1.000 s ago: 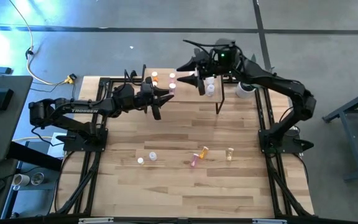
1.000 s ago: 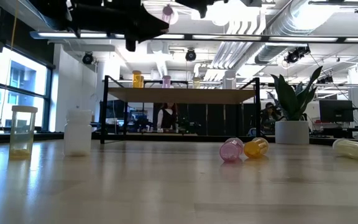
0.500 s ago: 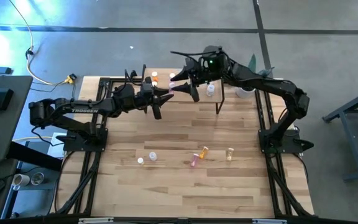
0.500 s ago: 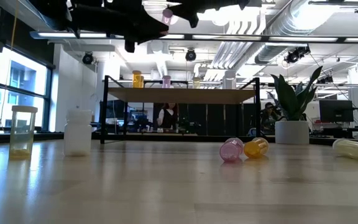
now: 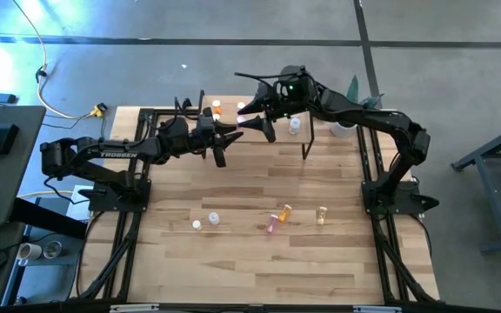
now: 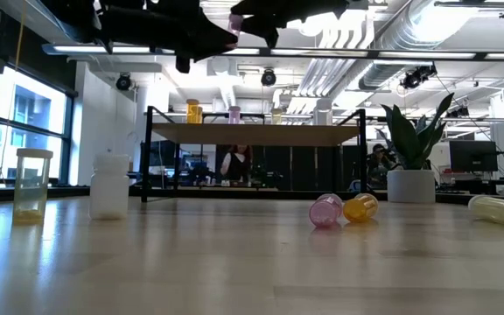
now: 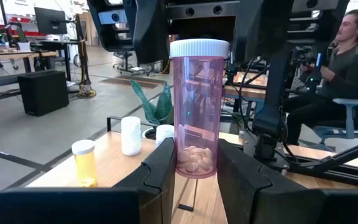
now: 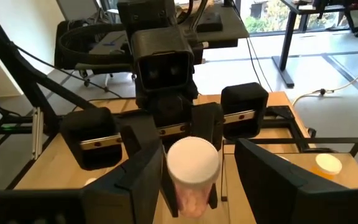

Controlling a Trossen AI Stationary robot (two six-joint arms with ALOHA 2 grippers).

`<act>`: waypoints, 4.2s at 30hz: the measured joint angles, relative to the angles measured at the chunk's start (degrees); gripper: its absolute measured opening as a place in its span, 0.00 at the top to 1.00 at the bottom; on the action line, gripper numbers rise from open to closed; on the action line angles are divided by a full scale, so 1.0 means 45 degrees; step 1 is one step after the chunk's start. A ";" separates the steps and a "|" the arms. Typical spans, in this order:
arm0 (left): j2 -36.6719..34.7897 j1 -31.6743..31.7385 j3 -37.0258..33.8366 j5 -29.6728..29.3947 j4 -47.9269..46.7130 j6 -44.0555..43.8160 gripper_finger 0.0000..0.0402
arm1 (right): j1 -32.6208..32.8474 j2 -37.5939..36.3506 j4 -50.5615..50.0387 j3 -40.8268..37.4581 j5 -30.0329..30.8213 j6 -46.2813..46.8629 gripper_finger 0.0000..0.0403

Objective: Pick and place medicine bottles onto shelf by color
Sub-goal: Put the right pink pill bottle on the shelf aligned with the other pink pill bottle

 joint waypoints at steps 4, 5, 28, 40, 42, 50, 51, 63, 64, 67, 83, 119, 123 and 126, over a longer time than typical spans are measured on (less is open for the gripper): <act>0.0000 0.0000 0.0000 -0.0032 0.0000 0.0000 0.79 | 0.0103 0.0094 -0.0033 -0.0001 -0.0081 0.0075 0.52; 0.0000 0.0000 0.0000 -0.0032 0.0000 0.0000 0.79 | 0.0112 0.0097 -0.0052 -0.0005 -0.0115 0.0179 0.52; 0.0000 0.0005 0.0000 -0.0037 0.0000 0.0000 0.77 | 0.0112 0.0092 0.0003 -0.0005 -0.0115 0.0372 0.73; 0.0005 -0.0005 0.0000 -0.0681 -0.0731 -0.0332 0.59 | 0.0017 0.0087 0.0015 -0.0015 0.0105 0.0362 0.73; 0.0005 -0.0005 0.0000 -0.0924 -0.0998 -0.0474 0.55 | -0.0058 0.0087 0.0004 -0.0015 0.0111 0.0361 0.73; -0.0434 0.0005 0.0000 -0.1846 -0.1061 -0.0675 0.43 | -0.0618 0.0032 0.0010 -0.0015 0.0152 0.0468 0.73; -0.0564 0.0005 0.0000 -0.2025 -0.1079 -0.0675 0.43 | -0.0684 0.0013 0.0023 -0.0015 0.0330 0.0578 0.73; -0.2900 0.0871 0.0000 -0.2553 -0.1426 -0.0284 0.42 | -0.0867 -0.0413 -0.0200 -0.0010 0.2809 0.1635 0.73; -0.3071 0.0961 0.0000 -0.2553 -0.1430 -0.0103 0.42 | -0.0820 -0.0420 -0.0186 0.0000 0.3103 0.1751 0.73; -0.3615 0.1192 0.0000 -0.2553 -0.1415 0.0388 0.42 | -0.0603 -0.0423 -0.0294 0.0000 0.4265 0.1943 0.73; -0.4483 0.1851 0.0000 -0.2546 -0.2200 0.0525 0.42 | 0.1089 -0.0380 0.4333 -0.3686 0.8505 0.2994 0.73; -0.4478 0.1851 0.0000 -0.2553 -0.2667 0.1336 0.42 | 0.1093 0.2186 0.3808 -0.2657 0.8642 0.1003 0.73; -0.4478 0.1851 0.0000 -0.2552 -0.2667 0.1341 0.42 | 0.1101 0.2181 0.3774 -0.2657 0.8745 0.1011 0.73; -0.4478 0.1851 0.0000 -0.2552 -0.2667 0.1341 0.42 | 0.1103 0.2181 0.3582 -0.2657 0.8735 0.1030 0.73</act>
